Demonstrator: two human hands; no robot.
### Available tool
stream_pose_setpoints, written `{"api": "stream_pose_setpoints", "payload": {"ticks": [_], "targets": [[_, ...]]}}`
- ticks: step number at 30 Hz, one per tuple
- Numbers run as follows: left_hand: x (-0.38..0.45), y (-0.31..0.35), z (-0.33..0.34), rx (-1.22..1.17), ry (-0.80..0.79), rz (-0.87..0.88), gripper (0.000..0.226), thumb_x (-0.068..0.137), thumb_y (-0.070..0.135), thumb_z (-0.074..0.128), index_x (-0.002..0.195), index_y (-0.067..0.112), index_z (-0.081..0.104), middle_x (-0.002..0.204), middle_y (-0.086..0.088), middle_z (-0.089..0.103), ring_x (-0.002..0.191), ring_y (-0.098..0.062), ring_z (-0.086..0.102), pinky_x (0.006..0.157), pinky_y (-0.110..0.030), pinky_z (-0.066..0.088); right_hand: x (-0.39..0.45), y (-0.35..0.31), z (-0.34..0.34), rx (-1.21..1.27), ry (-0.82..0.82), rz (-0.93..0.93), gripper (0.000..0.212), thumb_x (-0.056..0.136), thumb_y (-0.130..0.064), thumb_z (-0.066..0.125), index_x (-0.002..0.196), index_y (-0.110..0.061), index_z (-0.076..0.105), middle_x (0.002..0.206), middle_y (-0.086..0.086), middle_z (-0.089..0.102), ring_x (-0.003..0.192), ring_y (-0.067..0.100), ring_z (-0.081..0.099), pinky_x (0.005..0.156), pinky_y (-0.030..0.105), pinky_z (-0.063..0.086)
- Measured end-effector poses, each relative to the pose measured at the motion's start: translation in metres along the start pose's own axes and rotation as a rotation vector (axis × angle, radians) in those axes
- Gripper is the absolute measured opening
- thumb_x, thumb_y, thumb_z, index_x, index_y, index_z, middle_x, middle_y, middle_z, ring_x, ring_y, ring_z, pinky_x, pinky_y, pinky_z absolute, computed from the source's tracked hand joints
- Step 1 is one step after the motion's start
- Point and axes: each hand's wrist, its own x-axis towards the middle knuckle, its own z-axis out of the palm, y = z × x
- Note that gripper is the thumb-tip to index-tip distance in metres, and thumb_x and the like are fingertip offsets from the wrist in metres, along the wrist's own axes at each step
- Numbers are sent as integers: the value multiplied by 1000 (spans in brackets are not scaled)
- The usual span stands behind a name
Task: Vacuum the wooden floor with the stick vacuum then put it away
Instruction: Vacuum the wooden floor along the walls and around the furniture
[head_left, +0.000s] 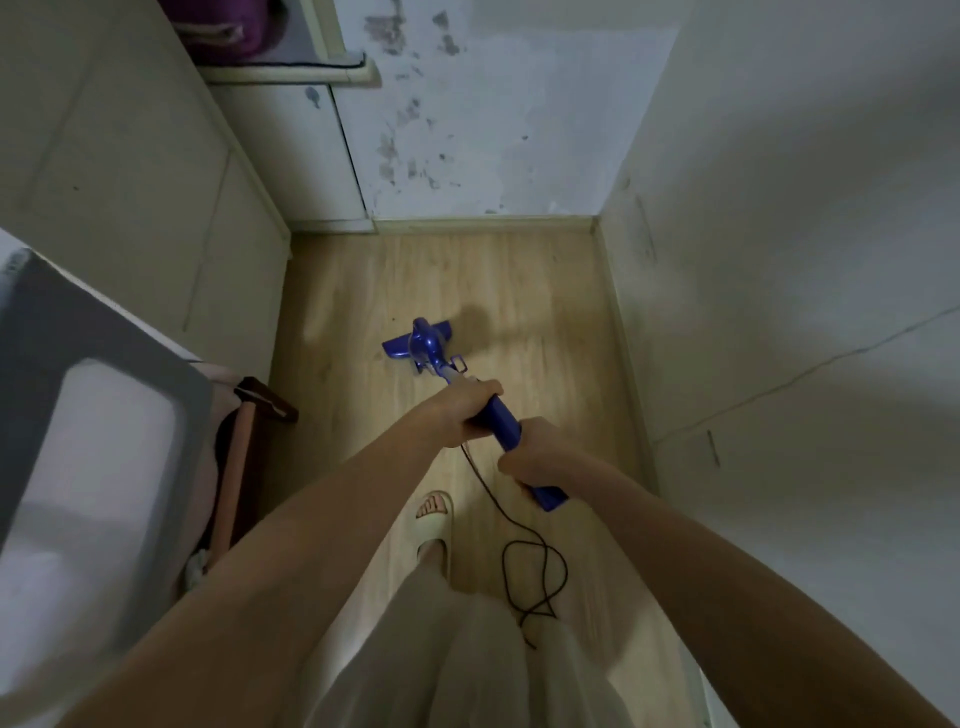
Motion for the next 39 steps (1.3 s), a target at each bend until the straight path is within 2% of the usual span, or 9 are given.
{"api": "stream_pose_setpoints", "payload": {"ticks": [2,5,8,18,23,29,34,36,39], "targets": [[12,20,-16,-3,-7,20,17,94,8,54,88,13,39,85,-12,51,73,-21,54,87,-39,51,19,-22,-3,-4,-1,-2,24,87,-8,59,108,-9,48,73,3,55,56,13,55,50,23,47],[30,53,-37,0,7,60,14,95,9,53,96,10,38,82,-12,51,70,-21,54,73,-36,53,50,-56,-9,20,-5,2,24,88,-7,57,110,-8,47,72,3,54,51,12,53,39,19,40],[51,86,-54,-7,37,67,20,95,9,54,106,10,37,82,-12,52,68,-21,54,62,-33,52,82,-86,-15,20,0,-2,27,88,-8,58,113,-7,47,74,2,53,52,10,52,39,18,38],[107,158,-96,2,14,26,15,94,10,58,88,11,44,81,-12,55,72,-22,56,82,-38,54,158,-146,-26,74,28,13,28,87,-7,58,110,-11,44,78,3,54,51,14,55,43,23,44],[127,178,-105,7,13,55,13,94,12,57,93,10,44,80,-11,55,69,-21,56,72,-34,54,182,-164,-35,49,38,12,34,87,-8,59,118,-7,46,78,2,52,50,11,53,37,18,39],[133,184,-110,-13,25,45,12,94,12,58,89,10,47,80,-10,55,69,-21,57,73,-34,54,188,-170,-35,45,50,6,29,87,-9,59,112,-10,45,77,1,52,49,11,52,36,16,37],[118,160,-102,2,-12,-3,13,93,13,60,92,7,49,83,-12,58,72,-22,59,78,-36,55,165,-146,-22,-10,102,-10,27,85,-7,60,105,-13,43,79,-2,49,58,11,49,49,22,41],[107,147,-95,-24,-16,-17,12,93,11,60,91,6,49,82,-12,57,73,-23,59,80,-37,55,151,-135,-16,-5,104,-10,30,86,-5,60,110,-12,44,87,2,51,60,12,49,50,23,42],[84,125,-84,-42,-5,-23,10,93,10,59,92,5,51,83,-12,57,73,-22,59,70,-33,54,124,-118,-9,-43,117,-35,35,87,-4,59,119,-9,46,94,3,51,67,12,49,53,21,40]]}}
